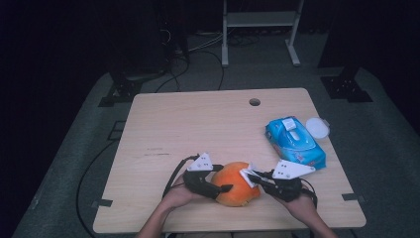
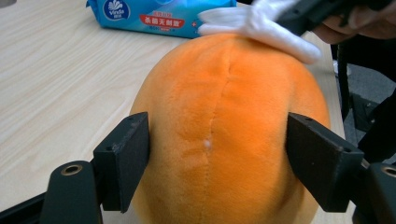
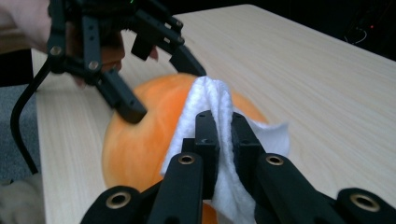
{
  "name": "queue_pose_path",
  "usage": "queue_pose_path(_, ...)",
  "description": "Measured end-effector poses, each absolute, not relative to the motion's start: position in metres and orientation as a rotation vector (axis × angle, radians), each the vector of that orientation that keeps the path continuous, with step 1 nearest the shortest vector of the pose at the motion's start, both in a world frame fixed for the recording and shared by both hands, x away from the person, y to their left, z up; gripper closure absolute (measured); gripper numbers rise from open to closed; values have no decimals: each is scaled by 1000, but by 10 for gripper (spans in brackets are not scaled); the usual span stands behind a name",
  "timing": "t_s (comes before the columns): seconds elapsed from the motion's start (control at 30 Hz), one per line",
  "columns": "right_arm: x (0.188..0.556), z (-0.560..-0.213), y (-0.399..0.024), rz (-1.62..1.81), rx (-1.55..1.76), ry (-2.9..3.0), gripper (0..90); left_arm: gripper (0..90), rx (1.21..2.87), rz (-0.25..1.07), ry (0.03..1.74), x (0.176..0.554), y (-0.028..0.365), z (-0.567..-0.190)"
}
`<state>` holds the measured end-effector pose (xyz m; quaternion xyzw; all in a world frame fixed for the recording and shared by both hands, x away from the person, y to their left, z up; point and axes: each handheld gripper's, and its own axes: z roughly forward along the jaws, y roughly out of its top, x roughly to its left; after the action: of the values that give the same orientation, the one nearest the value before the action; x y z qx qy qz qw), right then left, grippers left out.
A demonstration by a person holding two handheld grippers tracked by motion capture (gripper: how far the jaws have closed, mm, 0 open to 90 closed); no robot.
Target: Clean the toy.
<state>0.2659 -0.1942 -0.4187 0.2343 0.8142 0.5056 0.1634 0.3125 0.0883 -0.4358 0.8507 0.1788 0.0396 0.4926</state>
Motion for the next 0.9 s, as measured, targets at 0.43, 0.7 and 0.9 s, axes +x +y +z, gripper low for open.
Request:
queue_pose_path(0.43,264,-432,-208,1453,757,2316,832,283,2074,114,380,304,91,-438)
queue_pose_path(0.7,290,-430,-203,1540,835,2289,832,280,2066,119,363,300,97,-440)
queue_pose_path(0.9,276,-433,-211,1509,841,2338,832,232,2053,96,416,304,96,-442)
